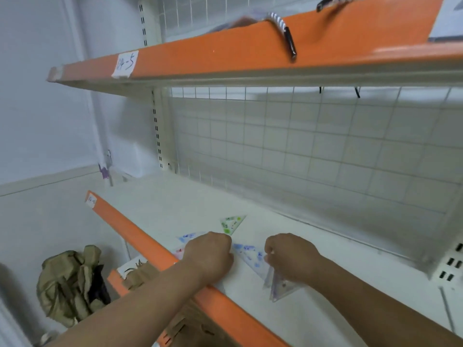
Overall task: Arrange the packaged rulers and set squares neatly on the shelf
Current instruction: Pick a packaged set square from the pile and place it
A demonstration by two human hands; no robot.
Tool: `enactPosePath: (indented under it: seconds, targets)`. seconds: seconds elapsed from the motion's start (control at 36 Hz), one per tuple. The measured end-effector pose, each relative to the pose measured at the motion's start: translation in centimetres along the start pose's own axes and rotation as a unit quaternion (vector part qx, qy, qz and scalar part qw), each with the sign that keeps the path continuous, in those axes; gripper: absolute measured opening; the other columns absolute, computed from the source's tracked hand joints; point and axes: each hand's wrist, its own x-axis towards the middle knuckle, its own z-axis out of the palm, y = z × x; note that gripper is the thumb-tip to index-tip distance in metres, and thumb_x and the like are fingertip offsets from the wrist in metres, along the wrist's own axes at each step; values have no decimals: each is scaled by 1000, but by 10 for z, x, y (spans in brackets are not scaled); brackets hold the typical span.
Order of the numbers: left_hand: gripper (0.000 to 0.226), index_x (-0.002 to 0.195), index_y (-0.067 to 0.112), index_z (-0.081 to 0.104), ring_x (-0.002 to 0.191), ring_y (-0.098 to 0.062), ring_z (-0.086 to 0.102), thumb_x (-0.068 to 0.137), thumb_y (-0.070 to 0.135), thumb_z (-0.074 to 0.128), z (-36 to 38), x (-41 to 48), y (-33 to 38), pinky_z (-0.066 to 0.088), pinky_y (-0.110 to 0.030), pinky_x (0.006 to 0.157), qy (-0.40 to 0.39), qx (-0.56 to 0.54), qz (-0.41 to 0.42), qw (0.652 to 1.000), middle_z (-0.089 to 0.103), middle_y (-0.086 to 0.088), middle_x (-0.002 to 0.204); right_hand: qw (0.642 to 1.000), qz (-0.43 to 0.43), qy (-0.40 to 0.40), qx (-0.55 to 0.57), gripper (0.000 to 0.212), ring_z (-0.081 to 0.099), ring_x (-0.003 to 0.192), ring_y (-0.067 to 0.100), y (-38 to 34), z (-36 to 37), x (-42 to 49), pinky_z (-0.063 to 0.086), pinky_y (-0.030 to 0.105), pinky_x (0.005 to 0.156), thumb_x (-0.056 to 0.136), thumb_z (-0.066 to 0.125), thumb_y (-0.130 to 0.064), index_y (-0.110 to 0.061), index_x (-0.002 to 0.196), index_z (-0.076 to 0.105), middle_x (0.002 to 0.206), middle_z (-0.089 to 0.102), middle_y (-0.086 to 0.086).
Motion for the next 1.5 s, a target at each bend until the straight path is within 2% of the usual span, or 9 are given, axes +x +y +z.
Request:
enactPosePath:
  seconds: [0.31,0.44,0.58,0.83,1.08,1.28,1.36,1.42,1.5]
  targets:
    - [28,117,17,57,113,-23,56,97,32,45,-11,40,-17,45,-32,89,-10,24,82,996,57,-5,123,1000,21,-9,-12,33,54,108,28,-34,-3,21,43,35,85,94,48,-36,-12,114,58,117,47,10]
    - [30,116,15,58,112,-23,57,97,35,45,-13,55,-23,45,-31,85,-9,21,115,993,59,-6,122,995,59,-70,-47,40,52,108,29,-42,2,30,37,33,76,90,56,-39,-7,114,57,100,37,7]
    - [31,114,15,59,110,-24,58,98,37,45,-9,66,-25,45,-31,85,-19,27,139,990,59,-6,120,991,108,-68,-27,33,53,108,30,-45,9,34,44,36,83,93,51,-29,-5,116,56,118,46,13]
    - [28,106,12,61,106,-26,59,97,35,46,-3,76,-22,44,-30,81,-32,18,174,984,61,-9,115,983,143,-114,2,22,54,92,30,-52,1,35,38,32,72,92,50,-7,2,111,57,101,35,13]
    - [33,119,15,60,109,-25,58,98,35,45,1,78,-22,45,-30,87,-58,16,184,981,61,-7,119,982,160,-105,6,29,48,117,35,-56,1,34,43,36,90,92,49,-7,3,119,52,120,43,20]
    - [36,125,16,57,115,-24,56,96,35,51,3,79,-21,44,-30,91,-83,20,198,977,59,-5,125,981,170,-96,16,26,43,109,29,-51,12,36,38,30,76,95,50,-19,-3,116,54,117,32,13]
    - [44,129,16,54,117,-23,55,92,39,57,5,79,-22,44,-32,93,-107,24,204,973,57,-3,128,978,175,-104,36,26,46,89,23,-50,9,33,38,28,73,95,51,-18,-4,117,52,108,30,10]
    - [47,130,16,53,117,-23,55,90,40,60,6,78,-22,44,-33,93,-117,25,206,971,56,-3,129,978,176,-100,51,6,41,68,15,-48,7,33,36,25,62,93,50,-12,-7,96,53,92,32,5]
    - [47,128,14,53,115,-23,55,89,38,62,7,77,-22,44,-33,92,-120,26,208,970,57,-4,128,975,192,-86,68,30,35,57,14,-42,7,35,30,21,50,89,48,-7,-12,63,35,69,33,2]
